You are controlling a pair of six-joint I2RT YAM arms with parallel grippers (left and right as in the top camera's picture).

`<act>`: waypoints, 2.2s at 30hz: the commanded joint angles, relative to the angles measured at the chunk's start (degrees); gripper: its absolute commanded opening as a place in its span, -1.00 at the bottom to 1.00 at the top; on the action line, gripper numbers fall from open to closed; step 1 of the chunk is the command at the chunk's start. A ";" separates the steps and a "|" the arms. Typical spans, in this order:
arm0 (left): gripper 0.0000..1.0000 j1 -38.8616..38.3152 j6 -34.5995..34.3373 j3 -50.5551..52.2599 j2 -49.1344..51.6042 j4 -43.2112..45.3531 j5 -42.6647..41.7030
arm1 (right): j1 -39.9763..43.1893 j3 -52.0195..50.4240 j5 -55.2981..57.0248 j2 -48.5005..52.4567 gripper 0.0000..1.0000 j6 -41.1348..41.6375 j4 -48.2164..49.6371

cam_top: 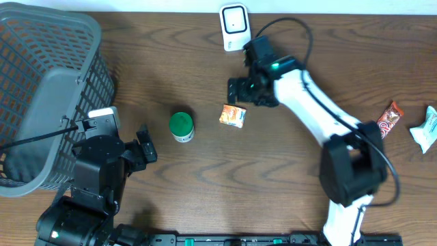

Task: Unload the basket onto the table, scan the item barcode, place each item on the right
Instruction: 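Reach the right gripper to the orange tissue pack and grasp it, then lift the tissue pack and hold it before the white scanner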

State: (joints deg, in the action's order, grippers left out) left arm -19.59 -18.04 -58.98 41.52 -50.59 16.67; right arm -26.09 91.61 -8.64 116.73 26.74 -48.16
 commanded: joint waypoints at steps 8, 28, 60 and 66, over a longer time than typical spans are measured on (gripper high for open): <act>0.96 0.28 -0.24 -0.87 -0.04 0.04 0.55 | -5.44 0.20 2.51 6.25 0.98 15.54 2.71; 0.96 0.28 -0.24 -0.87 -0.04 0.02 0.55 | -4.96 0.72 7.69 8.00 0.01 17.07 0.26; 0.96 0.28 -0.24 -0.87 -0.04 0.02 0.57 | 0.59 9.62 -13.55 7.56 -0.04 -2.40 -34.82; 0.96 0.28 -0.24 -0.87 -0.04 0.02 0.55 | 0.59 9.62 -13.60 7.56 -0.04 -2.40 -34.93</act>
State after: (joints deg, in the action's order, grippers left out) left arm -19.59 -18.04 -58.98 41.52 -50.59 16.69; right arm -25.41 100.51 -20.93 124.01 25.12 -82.89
